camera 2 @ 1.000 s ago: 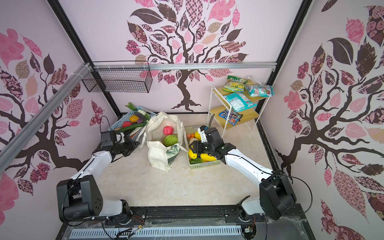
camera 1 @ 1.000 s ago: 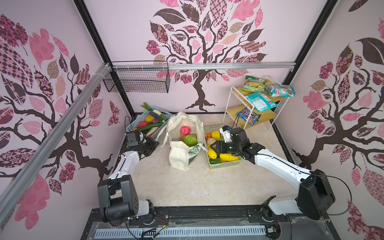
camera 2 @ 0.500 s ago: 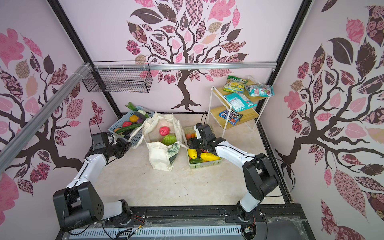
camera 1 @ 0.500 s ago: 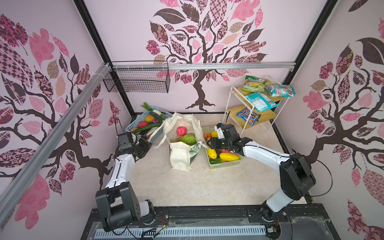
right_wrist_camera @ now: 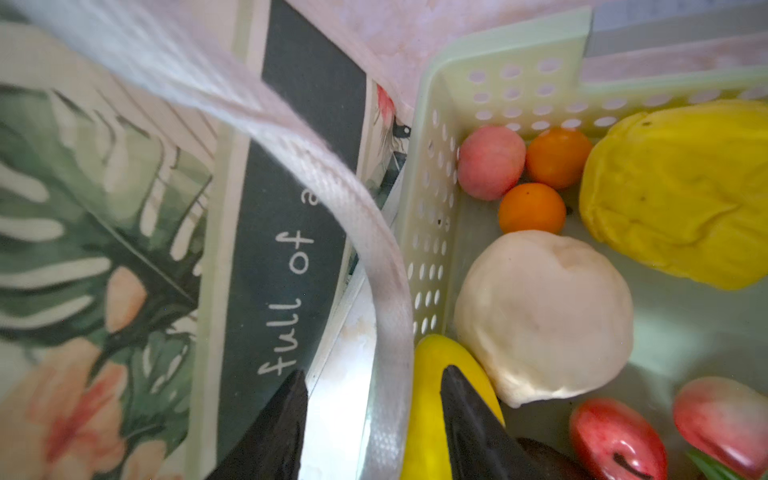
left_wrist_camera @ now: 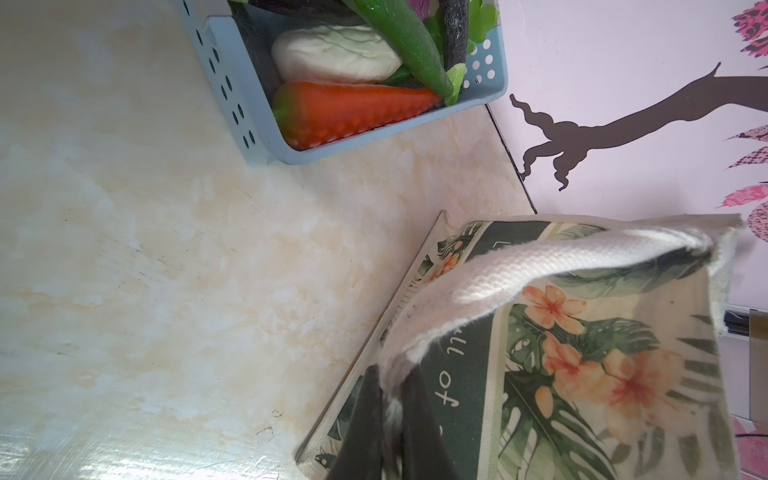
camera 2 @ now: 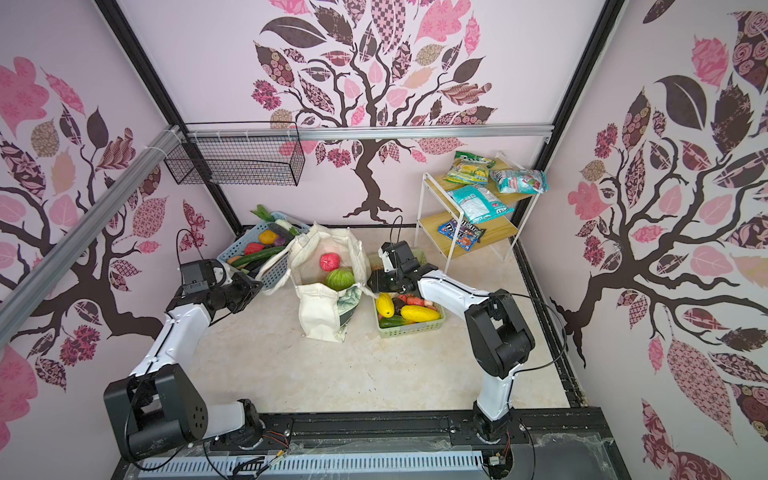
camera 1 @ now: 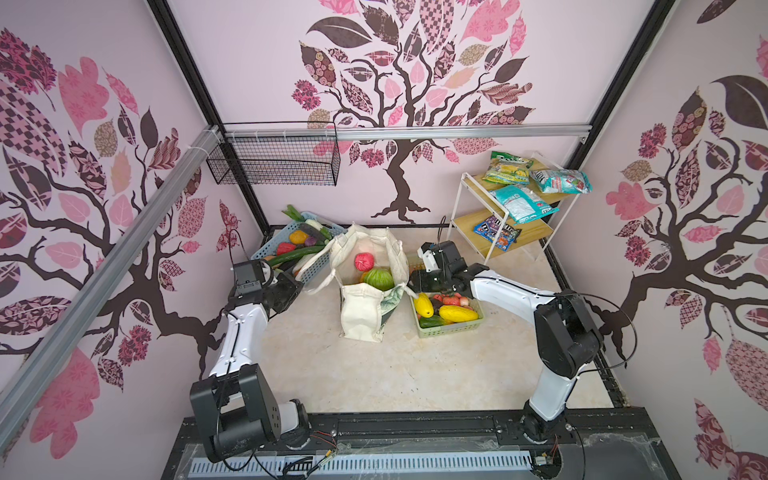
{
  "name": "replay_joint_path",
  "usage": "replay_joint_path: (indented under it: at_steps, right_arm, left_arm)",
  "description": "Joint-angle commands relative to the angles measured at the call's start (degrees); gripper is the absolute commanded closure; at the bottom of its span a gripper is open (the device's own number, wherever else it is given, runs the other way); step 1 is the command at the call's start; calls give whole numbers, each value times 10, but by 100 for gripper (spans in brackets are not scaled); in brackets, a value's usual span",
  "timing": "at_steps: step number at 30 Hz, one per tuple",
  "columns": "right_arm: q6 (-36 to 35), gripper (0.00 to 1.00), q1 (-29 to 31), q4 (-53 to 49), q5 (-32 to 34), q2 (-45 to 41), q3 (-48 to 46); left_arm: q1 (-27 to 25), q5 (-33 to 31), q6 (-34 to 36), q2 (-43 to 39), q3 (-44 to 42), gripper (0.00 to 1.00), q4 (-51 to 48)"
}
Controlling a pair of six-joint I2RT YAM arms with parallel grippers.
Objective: Place the food into the grocery bag and tie it
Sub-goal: 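Hold the handle with the left gripper while the right gripper grasps the other handle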
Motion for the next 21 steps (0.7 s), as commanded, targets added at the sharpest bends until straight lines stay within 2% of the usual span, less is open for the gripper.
replay_joint_path:
  at_steps: [1,11,15,19,21]
  right_arm:
    - [-17,48,3,-35,-10,30,17]
    - [-3,62,3,-12,-40,38,20]
    - [-1,63,3,8,-50,48,26]
    - [-5,75,2,10,-48,61,34]
    - [-4,77,3,11,-48,60,34]
  left_arm:
    - [-4,-10,14,-5,26,100,-9]
    - [-5,-11,19,-3,31,100,-13]
    - [-5,-11,26,-3,35,100,-19]
    - [-5,-13,29,-4,34,100,-22]
    - [-5,-14,29,-4,35,100,-24]
